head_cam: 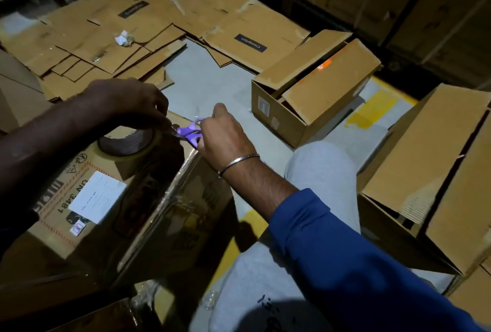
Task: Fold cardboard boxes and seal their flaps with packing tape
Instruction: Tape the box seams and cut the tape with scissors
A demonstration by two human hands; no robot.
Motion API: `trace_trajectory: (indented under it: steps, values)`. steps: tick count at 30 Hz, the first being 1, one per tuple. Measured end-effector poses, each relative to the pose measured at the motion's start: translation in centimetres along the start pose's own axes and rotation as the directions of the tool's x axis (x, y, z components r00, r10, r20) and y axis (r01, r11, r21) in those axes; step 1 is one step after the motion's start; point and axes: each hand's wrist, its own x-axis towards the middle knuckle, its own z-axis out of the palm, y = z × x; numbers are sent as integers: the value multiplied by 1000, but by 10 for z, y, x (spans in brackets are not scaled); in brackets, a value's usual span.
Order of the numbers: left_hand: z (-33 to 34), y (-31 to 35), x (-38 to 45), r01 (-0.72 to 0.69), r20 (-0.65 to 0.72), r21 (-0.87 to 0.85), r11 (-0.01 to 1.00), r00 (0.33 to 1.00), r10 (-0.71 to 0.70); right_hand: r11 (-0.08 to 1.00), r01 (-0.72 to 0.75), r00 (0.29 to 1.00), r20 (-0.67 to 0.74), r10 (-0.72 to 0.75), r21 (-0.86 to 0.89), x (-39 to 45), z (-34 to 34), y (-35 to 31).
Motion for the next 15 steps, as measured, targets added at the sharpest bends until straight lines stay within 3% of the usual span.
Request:
trace_trajectory:
  steps: [4, 9, 13, 15]
  values:
    - [-6, 12, -6, -52, -159, -5, 999, 986, 51, 1000, 6, 998, -66, -8, -29, -2, -19, 18]
    - [-26, 60, -10, -218, -373, -209, 953, 919, 128, 971, -45, 981, -195, -2, -233, -17, -74, 71]
    - [-35, 135, 3, -412, -544, -348, 842, 820, 177, 922, -134, 968, -248, 43, -364, -42, -128, 128]
    - [-39, 179, 11, -476, -571, -432, 766, 802, 177, 865, -205, 958, -277, 81, -457, -61, -152, 162]
